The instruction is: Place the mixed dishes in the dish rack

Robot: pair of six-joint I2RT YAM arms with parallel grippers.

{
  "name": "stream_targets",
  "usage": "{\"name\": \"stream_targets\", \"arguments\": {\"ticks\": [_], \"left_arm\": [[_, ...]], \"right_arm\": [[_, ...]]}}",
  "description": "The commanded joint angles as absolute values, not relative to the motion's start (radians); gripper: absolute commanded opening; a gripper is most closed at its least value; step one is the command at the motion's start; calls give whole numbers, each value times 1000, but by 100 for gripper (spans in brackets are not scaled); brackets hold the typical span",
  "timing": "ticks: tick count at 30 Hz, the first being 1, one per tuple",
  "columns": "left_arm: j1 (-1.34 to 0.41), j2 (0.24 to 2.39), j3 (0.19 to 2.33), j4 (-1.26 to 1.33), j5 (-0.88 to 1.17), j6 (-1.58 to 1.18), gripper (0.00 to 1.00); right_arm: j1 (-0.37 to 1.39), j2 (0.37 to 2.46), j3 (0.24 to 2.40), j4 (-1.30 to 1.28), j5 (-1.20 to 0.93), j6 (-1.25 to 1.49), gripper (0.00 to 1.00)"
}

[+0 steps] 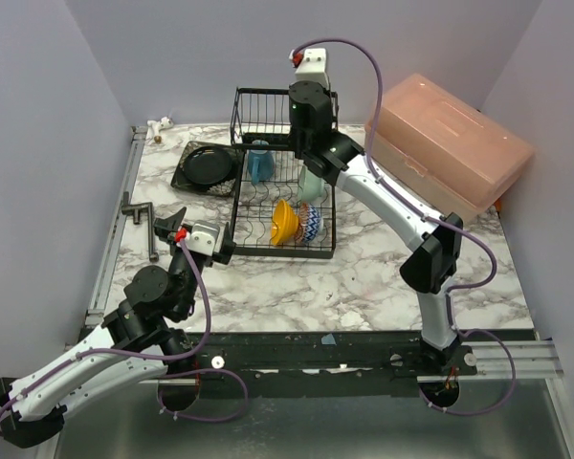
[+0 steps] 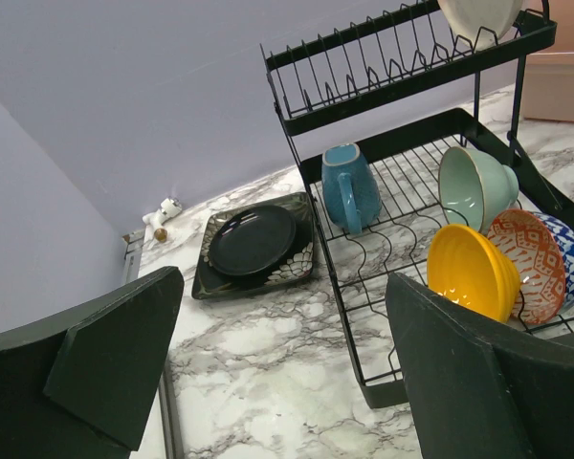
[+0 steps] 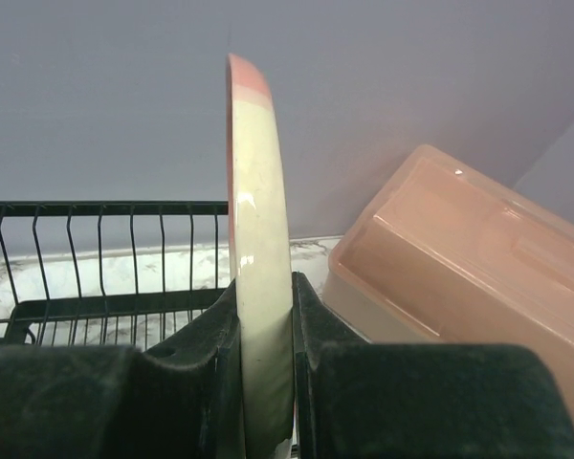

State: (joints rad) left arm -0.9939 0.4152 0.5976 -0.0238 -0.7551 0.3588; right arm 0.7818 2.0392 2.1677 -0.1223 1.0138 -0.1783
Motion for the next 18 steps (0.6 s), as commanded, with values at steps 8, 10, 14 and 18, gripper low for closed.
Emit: {"name": "stream_targets", "arguments": {"ticks": [8, 10, 14, 18], "left_arm": [[-988, 408, 595, -20, -755, 353, 98], [-988, 407, 596, -21, -752, 352, 98], [-988, 407, 597, -24, -750, 351, 98], [-988, 407, 596, -25, -750, 350, 98]], "right_arm": [[789, 2050, 2102, 97, 976, -260, 0], [789, 2045, 2082, 103, 959, -257, 2], [787, 2030, 2048, 105, 925, -247, 3], [781, 2026, 2035, 106, 930, -240, 13]]}}
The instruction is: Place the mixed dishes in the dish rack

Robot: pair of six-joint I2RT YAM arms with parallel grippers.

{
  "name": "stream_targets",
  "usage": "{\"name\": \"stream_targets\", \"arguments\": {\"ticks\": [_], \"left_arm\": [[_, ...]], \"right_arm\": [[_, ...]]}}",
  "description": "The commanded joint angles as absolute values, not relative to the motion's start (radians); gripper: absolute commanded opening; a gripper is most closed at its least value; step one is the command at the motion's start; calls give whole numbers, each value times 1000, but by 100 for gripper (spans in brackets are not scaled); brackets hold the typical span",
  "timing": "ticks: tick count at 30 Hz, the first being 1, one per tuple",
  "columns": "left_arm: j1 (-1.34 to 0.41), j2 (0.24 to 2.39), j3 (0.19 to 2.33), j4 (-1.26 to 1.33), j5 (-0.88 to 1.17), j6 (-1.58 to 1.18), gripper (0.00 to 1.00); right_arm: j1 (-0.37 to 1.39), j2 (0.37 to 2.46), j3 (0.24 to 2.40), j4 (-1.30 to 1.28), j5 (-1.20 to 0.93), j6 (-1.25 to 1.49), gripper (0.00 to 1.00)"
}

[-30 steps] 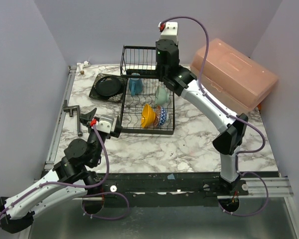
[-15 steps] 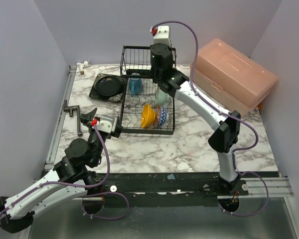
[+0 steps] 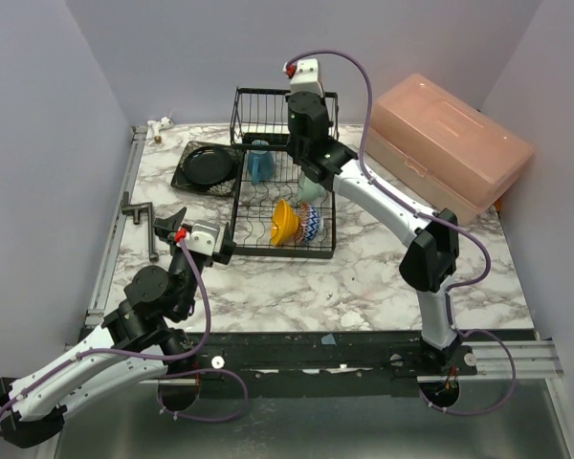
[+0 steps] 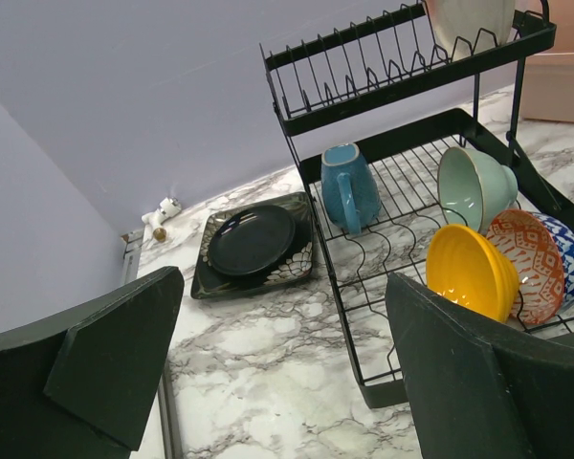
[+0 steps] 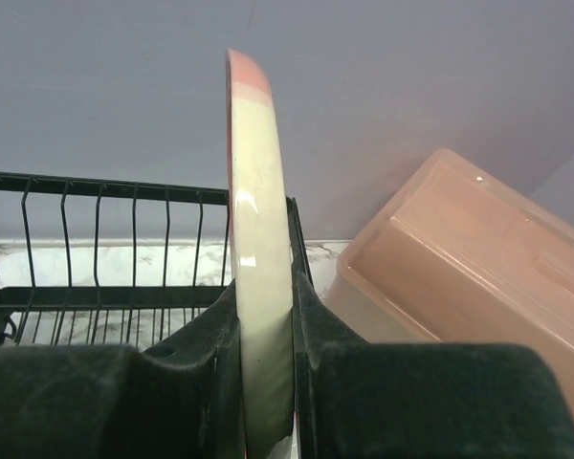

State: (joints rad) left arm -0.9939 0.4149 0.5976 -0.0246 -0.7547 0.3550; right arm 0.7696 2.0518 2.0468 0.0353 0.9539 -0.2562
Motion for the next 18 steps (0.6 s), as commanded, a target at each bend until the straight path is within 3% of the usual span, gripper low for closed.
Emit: {"name": "stream_targets", "arguments": {"ticks": [1, 3, 8, 18], "left_arm": [[-988, 407, 597, -26, -750, 350, 98], [-988, 409, 596, -27, -751, 348, 98], [-988, 415, 598, -30, -747, 344, 98], [-988, 428, 597, -33, -744, 341, 98]], "right_arm": [[780, 2024, 2031, 106, 932, -238, 19], [778, 2018, 2021, 104, 936, -233, 29], [774, 2011, 2016, 83, 940, -223, 36], [775, 1958, 2026, 14, 932, -181, 63]]}}
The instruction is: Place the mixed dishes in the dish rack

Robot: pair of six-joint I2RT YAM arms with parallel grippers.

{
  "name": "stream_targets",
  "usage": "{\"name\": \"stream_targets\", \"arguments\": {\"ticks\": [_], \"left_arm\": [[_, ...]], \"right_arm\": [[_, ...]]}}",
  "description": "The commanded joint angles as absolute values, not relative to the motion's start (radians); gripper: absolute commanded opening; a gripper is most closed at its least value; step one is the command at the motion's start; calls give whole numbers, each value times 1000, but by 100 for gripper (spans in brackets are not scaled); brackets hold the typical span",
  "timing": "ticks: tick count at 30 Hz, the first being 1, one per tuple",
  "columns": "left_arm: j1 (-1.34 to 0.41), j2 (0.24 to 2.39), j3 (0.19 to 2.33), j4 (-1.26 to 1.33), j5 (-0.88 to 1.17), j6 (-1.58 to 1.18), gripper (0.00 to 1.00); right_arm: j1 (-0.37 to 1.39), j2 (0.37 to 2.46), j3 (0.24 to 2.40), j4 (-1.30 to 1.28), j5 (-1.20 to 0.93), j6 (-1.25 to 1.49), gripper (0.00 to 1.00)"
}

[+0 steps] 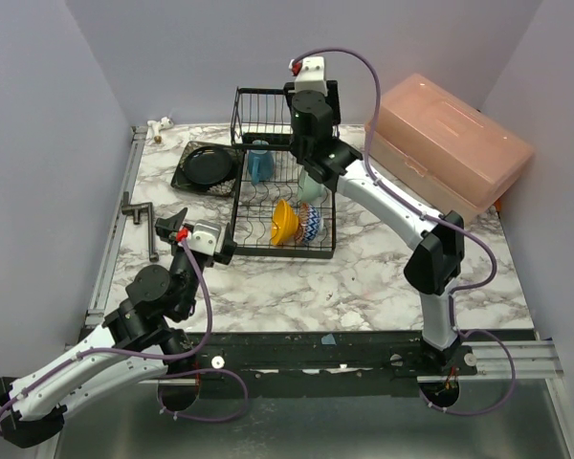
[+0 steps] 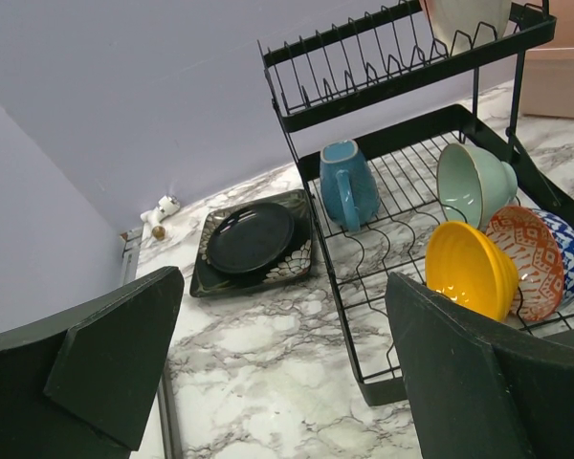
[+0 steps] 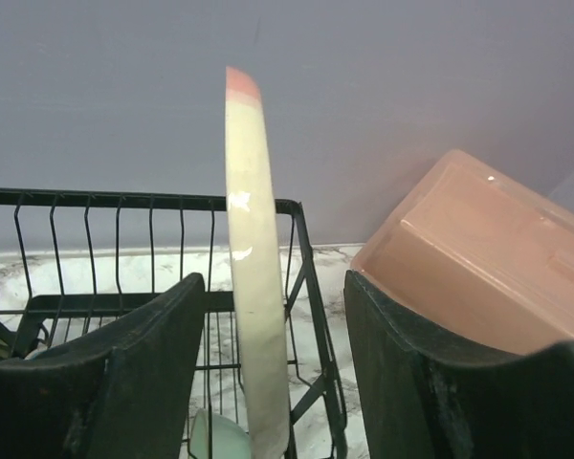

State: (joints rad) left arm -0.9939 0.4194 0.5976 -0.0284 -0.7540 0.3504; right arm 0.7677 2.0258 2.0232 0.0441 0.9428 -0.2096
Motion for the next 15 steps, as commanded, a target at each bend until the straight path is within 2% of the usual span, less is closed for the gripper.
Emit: {"name": "stream_targets", "arguments": {"ticks": [1, 4, 8, 15], "left_arm": [[-988, 431, 598, -34, -745, 341, 98], [-988, 434, 598, -35, -743, 339, 98], [-988, 436, 598, -37, -744, 337, 98], [-988, 443, 598, -38, -742, 336, 98]], "right_arm": [[775, 1955, 2023, 14, 936, -182, 65], [775, 1949, 2019, 16, 969, -193, 68], [775, 1930, 1994, 41, 993, -200, 66], [773, 1910, 1960, 66, 1011, -208, 50]]}}
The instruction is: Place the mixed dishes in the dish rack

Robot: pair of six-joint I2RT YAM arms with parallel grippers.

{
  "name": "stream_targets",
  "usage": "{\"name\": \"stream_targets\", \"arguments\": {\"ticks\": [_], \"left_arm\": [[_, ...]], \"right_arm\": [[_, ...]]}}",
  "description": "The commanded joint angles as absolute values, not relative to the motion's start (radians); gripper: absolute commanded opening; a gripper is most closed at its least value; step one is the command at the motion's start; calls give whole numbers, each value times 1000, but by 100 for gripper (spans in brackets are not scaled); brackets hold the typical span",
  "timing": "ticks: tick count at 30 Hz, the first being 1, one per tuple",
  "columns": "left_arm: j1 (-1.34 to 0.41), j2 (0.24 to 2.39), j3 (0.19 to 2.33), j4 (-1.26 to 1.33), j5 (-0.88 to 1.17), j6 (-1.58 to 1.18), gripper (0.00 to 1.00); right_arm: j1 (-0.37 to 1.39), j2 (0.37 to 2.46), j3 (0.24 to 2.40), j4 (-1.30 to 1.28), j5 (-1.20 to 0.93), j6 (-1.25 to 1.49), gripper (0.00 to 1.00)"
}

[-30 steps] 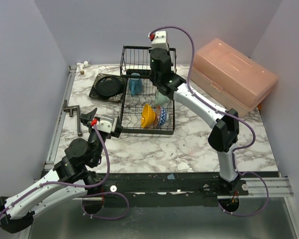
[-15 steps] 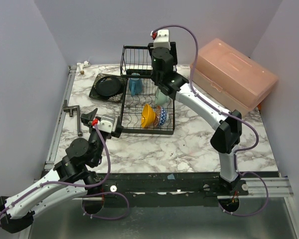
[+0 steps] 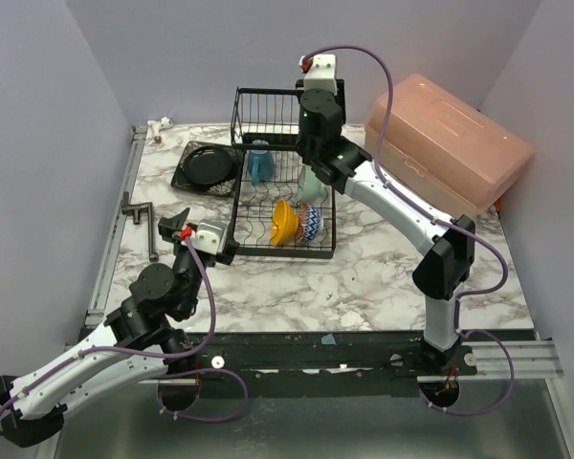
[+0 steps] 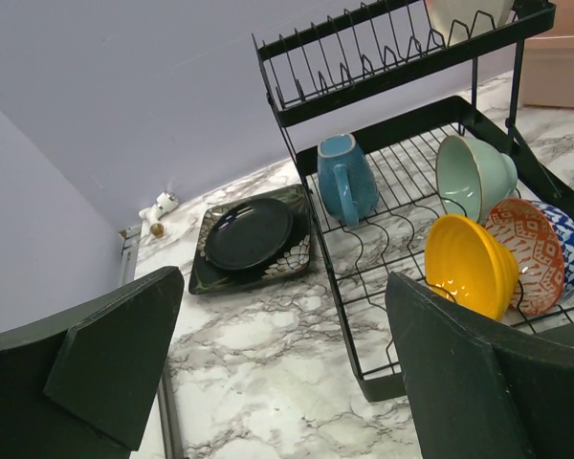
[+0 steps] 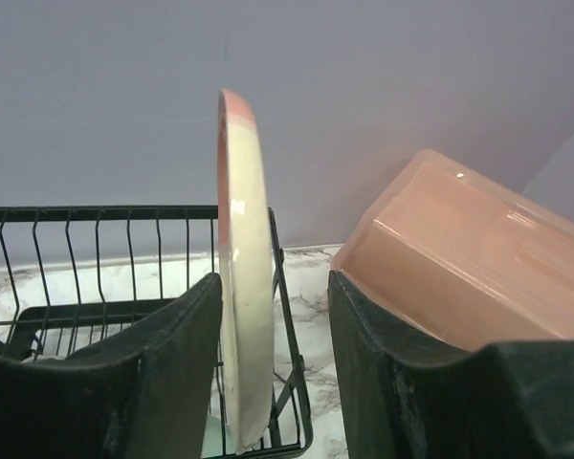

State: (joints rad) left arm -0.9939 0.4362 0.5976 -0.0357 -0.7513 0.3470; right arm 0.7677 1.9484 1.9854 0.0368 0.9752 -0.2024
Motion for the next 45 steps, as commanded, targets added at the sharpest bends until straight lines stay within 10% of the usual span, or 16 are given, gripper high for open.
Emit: {"name": "stream_targets", "arguments": {"ticks": [1, 21, 45], "left_arm": [[-988, 445, 598, -38, -742, 336, 98], [-988, 495, 593, -37, -732, 328, 98], [-765, 730, 726, -152, -453, -35, 99]], "right_arm": [[773, 1909, 1956, 67, 1009, -209, 50], [775, 1764, 1967, -162, 856, -58, 84], [775, 1114, 988, -358, 506, 447, 100]]}}
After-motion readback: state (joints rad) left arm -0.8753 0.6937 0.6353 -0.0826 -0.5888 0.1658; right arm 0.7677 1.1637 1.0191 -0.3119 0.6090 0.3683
